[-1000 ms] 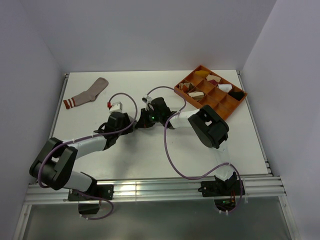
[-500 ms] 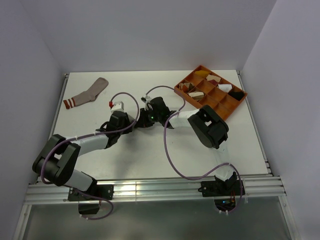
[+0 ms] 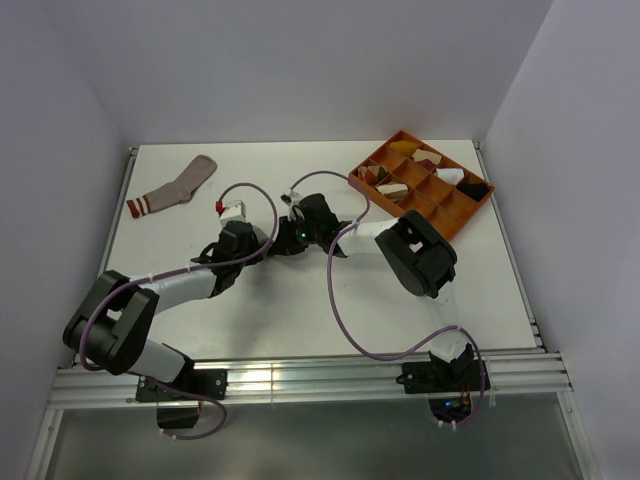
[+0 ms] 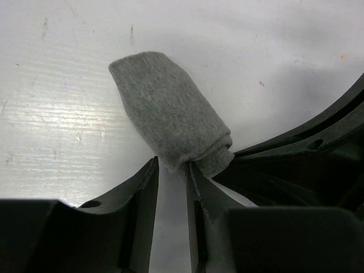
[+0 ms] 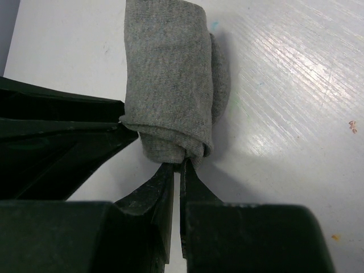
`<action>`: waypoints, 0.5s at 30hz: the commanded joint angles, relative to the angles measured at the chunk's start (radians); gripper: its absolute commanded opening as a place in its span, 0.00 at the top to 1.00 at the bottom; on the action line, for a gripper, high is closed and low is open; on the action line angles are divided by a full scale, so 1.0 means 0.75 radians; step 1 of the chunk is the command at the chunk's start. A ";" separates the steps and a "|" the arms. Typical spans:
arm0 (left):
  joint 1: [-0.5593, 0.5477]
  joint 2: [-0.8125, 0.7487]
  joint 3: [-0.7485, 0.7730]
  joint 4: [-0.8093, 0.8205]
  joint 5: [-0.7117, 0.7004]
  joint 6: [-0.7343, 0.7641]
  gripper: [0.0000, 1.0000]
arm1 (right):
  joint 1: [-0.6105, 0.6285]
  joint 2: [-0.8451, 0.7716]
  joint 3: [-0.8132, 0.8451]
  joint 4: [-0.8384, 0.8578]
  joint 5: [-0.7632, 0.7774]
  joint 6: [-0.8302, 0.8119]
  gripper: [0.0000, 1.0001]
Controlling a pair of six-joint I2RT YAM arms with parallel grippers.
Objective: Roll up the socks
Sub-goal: Roll the sock at the center of the board.
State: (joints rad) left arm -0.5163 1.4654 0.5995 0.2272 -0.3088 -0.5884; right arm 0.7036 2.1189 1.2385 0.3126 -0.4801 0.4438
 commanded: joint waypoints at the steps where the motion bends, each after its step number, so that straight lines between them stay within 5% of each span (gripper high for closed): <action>1: 0.001 -0.062 0.000 0.057 -0.075 -0.005 0.69 | 0.015 0.001 0.042 -0.030 -0.008 -0.027 1.00; 15: 0.003 0.024 0.019 0.092 0.003 -0.007 0.77 | 0.017 0.005 0.055 -0.028 -0.025 -0.025 1.00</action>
State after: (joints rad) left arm -0.5159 1.4731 0.5995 0.2451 -0.3180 -0.5926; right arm 0.7048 2.1189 1.2438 0.3107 -0.4835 0.4431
